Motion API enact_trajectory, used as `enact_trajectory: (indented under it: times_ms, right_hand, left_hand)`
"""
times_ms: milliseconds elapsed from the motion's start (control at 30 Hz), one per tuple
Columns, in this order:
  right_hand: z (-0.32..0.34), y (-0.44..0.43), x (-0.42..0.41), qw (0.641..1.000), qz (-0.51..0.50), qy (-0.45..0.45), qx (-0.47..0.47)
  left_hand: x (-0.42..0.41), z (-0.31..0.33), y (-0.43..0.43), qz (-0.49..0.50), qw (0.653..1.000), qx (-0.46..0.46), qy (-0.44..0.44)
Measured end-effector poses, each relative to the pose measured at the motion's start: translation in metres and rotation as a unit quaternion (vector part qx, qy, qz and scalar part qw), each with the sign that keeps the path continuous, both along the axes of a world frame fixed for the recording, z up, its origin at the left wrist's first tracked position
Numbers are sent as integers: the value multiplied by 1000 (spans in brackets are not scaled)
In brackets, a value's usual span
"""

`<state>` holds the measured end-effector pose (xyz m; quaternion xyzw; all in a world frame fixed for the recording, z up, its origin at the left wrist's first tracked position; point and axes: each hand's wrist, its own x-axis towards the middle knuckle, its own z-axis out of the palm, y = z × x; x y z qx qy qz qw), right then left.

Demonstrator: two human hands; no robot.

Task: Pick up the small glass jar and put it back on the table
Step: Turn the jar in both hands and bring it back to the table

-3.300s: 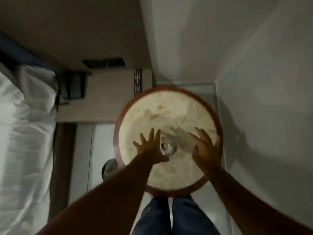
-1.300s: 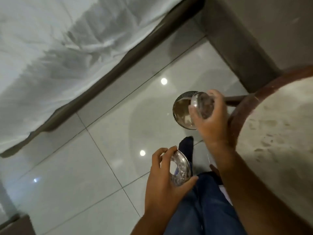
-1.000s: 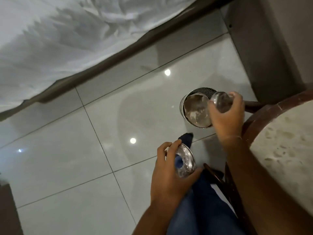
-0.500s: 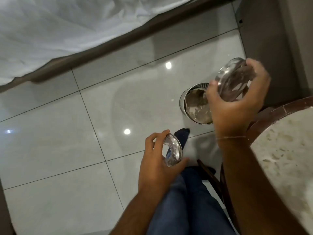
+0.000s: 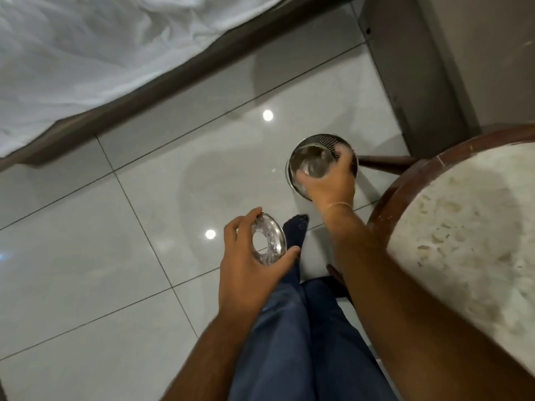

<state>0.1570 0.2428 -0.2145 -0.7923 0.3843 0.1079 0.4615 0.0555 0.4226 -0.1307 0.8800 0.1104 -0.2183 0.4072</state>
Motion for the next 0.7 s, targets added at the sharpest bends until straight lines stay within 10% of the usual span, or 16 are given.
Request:
enact_trajectory:
  times_ms: [167,300,700]
  right_hand:
    - [8,-23,5,963,-187,16,192]
    - [41,-47,-31,862,-216,15,459]
    - [97,-112,-159,836,-269,-15,479]
  left_hand:
    - [17,4,-10,-11,999,-18,-30]
    - [34,13,-34,-38,997,-60,-31]
    - [13,36,-150,-293,945,-142,25]
